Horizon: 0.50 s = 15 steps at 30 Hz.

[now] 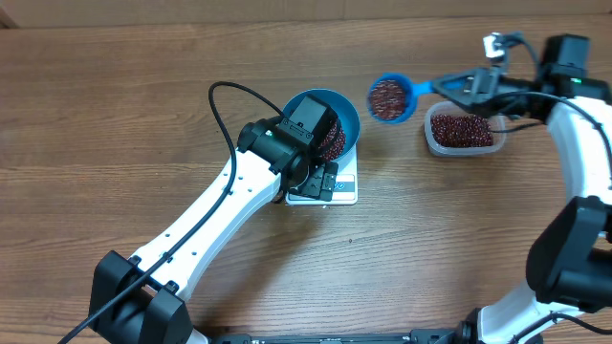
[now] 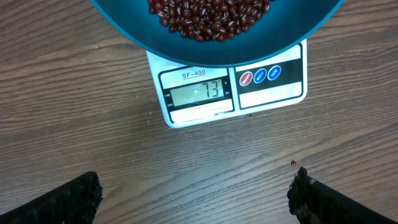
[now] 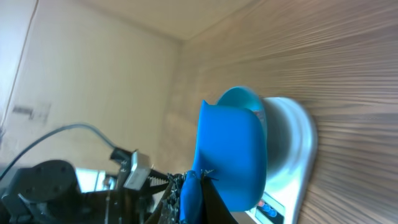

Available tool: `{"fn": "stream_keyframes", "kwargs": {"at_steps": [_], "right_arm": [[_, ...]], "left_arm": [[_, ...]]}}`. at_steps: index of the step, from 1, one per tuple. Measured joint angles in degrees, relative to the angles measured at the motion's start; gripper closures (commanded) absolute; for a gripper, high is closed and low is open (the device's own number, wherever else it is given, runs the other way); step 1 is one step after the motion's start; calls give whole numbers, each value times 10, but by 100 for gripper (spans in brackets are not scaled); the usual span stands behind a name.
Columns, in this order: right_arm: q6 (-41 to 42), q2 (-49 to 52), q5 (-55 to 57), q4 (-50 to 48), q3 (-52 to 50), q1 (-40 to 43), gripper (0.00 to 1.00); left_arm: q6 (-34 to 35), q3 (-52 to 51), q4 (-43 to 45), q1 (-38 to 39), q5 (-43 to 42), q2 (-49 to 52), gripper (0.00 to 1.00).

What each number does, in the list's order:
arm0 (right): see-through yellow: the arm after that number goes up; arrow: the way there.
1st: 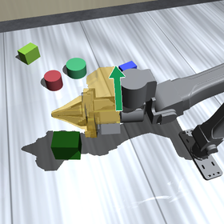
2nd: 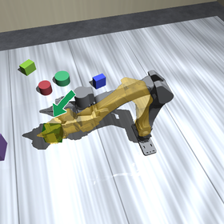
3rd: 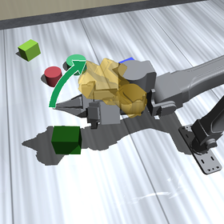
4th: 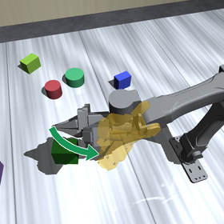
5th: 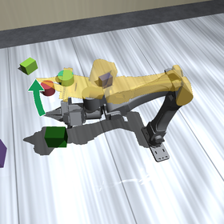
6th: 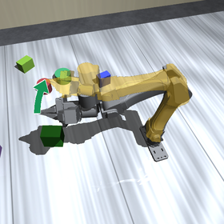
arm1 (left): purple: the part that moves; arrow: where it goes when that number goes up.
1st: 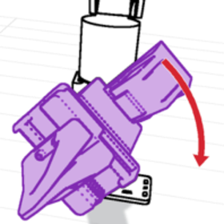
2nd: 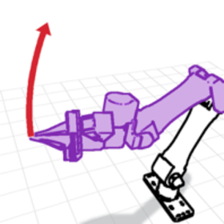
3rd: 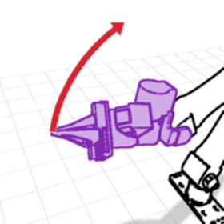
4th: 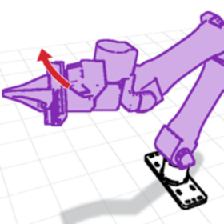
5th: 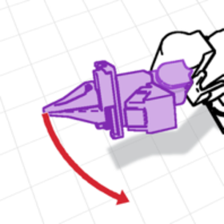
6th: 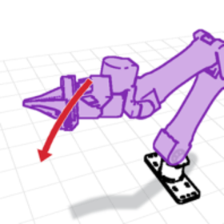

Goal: Scoop item into bowl and weigh 150g on scale
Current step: 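Carry the filled scoop left over the teal bowl with right gripper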

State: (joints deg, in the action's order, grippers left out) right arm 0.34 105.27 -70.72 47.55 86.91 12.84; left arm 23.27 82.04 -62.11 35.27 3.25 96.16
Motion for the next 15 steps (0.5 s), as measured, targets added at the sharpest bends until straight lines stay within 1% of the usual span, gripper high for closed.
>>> {"fn": "stream_keyframes", "kwargs": {"at_steps": [2,7,15], "right_arm": [[20,0,-3,-31,0,-35,96],[65,0,0,-103,1,-93,96],[95,0,92,-182,1,-165,96]], "left_arm": [[0,0,0,0,0,0,0],[0,0,0,0,0,0,0],[0,0,0,0,0,0,0]]}}
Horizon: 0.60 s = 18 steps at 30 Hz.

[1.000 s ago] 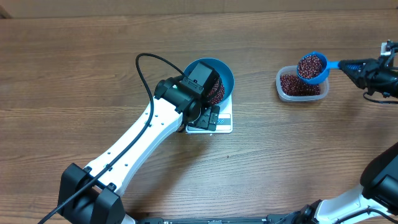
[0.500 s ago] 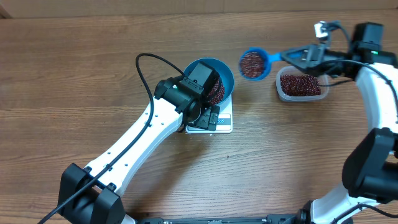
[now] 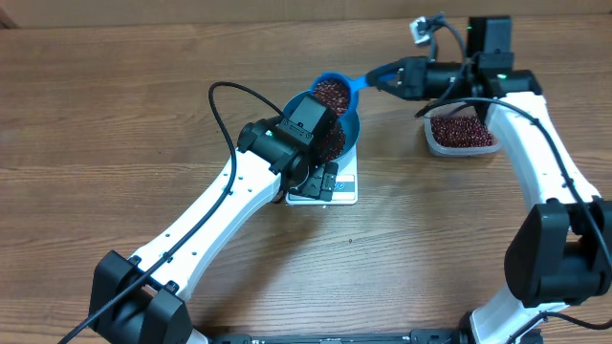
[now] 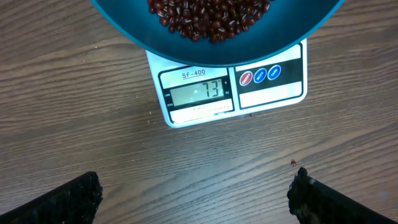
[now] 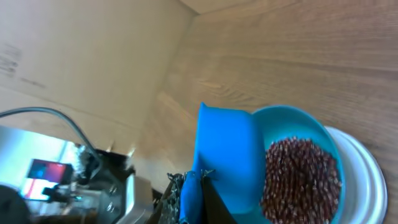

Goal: Scoop item into bowl and weigh 150g on scale
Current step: 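Carry the filled scoop left over the teal bowl with right gripper, then tilt the scoop to pour beans into the teal bowl gradually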

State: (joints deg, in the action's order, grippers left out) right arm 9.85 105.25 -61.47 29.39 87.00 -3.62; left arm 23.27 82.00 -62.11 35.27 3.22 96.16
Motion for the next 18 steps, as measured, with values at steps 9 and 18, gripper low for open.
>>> {"fn": "stream_keyframes", "kwargs": {"at_steps": [9,18], "right_arm": [[-6,0,106,-18,0,-42,96],[-94,0,120,-15,0,-41,96]], "left_arm": [[0,0,0,0,0,0,0],[0,0,0,0,0,0,0]]}}
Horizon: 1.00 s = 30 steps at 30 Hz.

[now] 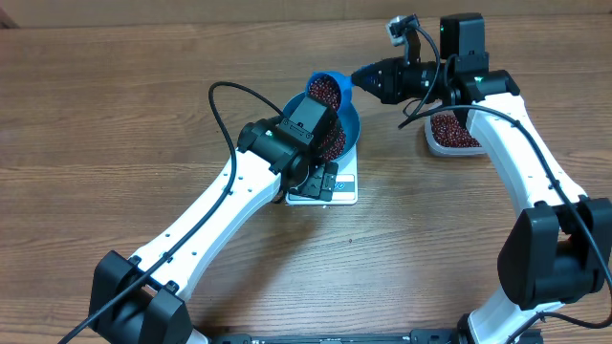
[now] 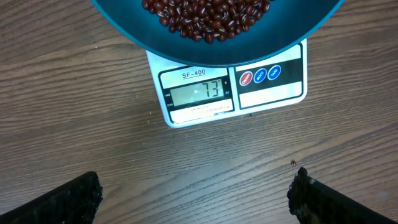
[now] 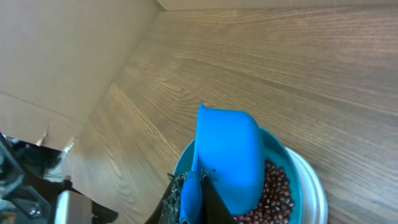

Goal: Scoop item into bowl and weigh 150g on scale
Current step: 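Tilt the scoop to pour beans into the teal bowl gradually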

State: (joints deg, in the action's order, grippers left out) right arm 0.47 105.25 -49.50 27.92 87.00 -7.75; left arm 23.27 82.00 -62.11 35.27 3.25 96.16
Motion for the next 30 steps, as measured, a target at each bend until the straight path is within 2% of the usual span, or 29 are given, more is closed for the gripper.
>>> {"fn": "stream_keyframes", "kwargs": {"at_steps": [17,30], "right_arm": [[-33,0,-13,-28,15,-1,96],[-35,0,15,20,42,-2,96]], "left_arm": [[0,0,0,0,0,0,0],[0,0,0,0,0,0,1]]}}
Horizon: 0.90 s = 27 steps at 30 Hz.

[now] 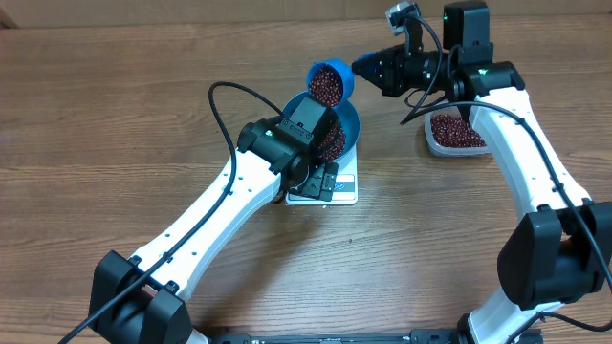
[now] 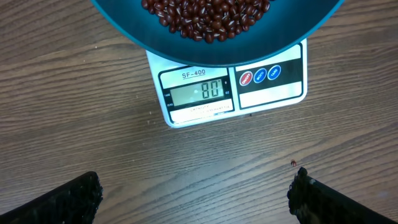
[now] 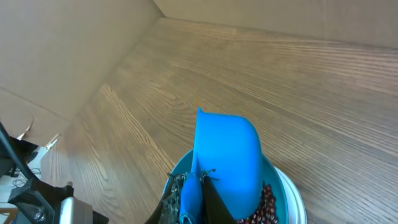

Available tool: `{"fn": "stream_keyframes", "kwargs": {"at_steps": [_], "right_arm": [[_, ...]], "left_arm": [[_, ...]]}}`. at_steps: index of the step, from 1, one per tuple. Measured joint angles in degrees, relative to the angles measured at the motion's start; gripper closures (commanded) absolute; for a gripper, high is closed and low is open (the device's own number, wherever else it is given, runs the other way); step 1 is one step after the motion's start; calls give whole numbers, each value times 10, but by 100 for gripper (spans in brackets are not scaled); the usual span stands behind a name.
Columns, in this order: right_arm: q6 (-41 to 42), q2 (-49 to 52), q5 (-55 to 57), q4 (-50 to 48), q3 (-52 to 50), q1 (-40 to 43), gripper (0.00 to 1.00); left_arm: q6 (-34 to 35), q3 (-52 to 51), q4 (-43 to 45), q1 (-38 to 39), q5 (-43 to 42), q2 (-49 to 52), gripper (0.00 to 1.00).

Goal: Scoop item into bowl and weigh 150g on scale
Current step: 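Tilt the scoop to pour beans into the teal bowl gradually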

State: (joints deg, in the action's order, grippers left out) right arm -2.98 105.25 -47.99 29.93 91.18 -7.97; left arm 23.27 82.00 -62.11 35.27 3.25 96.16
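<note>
A blue bowl (image 1: 348,122) of red beans (image 2: 205,15) stands on the white scale (image 2: 227,87), whose display reads 80. My right gripper (image 3: 194,186) is shut on the handle of a blue scoop (image 1: 328,83), tilted over the bowl's far rim with beans still inside it. In the right wrist view the scoop (image 3: 227,155) shows its underside above the bowl (image 3: 283,193). My left gripper (image 2: 196,196) is open, empty, low over the table just in front of the scale.
A clear tub of red beans (image 1: 457,134) sits on the table to the right of the scale. One stray bean (image 2: 293,163) lies on the wood near my left gripper's right finger.
The scale reading rose from 73 to 80. The scoop is tipped a little further over the bowl's far rim. My left arm has not moved.
My right gripper held the full scoop between the tub and the bowl, scale at 73. Then the scoop was at the bowl's rim, then tilted over it. Now the reading is 80. The left gripper stayed open in front of the scale throughout.
</note>
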Motion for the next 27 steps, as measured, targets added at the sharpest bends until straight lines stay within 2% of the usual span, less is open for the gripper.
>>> {"fn": "stream_keyframes", "kwargs": {"at_steps": [19,27], "right_arm": [[-11,0,24,29,14,0,96],[-36,-6,93,71,29,-27,96]], "left_arm": [[0,0,0,0,0,0,0],[0,0,0,0,0,0,0]]}}
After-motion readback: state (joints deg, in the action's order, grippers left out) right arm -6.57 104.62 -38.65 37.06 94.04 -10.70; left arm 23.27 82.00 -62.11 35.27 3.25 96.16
